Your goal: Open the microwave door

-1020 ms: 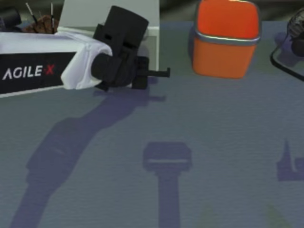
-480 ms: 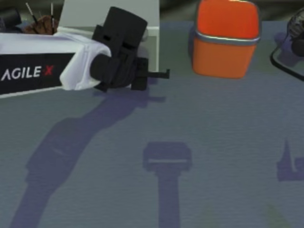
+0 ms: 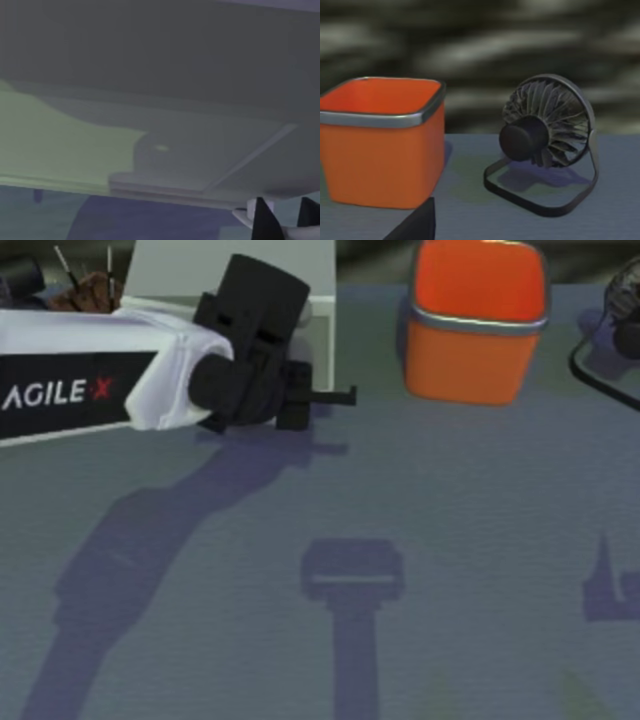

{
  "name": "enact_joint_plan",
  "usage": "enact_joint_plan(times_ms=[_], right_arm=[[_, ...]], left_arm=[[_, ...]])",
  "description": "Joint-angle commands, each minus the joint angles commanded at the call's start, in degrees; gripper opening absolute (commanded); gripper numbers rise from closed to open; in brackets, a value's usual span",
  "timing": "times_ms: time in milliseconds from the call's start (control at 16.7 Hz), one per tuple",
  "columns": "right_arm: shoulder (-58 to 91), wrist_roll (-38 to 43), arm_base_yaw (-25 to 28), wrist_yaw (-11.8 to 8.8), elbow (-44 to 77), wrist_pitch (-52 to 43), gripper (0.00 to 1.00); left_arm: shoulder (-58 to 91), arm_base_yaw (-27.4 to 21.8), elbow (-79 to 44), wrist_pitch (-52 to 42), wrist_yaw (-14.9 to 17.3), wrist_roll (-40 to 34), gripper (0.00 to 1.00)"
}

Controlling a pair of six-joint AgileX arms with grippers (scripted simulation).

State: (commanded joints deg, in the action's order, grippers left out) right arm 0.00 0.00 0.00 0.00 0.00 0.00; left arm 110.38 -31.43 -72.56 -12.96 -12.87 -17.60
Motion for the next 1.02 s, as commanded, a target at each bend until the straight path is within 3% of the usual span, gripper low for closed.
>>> enact_joint_plan(times_ms=[540,1020], right_arm=[[0.00,0.00,0.00,0.00,0.00,0.00,1.00],[0.00,0.00,0.00,0.00,0.00,0.00,1.00]], left_arm=[[0.00,0.00,0.00,0.00,0.00,0.00,0.00],[-2.39,0.84,3.17,1.75,2.77,3.41,0.00]])
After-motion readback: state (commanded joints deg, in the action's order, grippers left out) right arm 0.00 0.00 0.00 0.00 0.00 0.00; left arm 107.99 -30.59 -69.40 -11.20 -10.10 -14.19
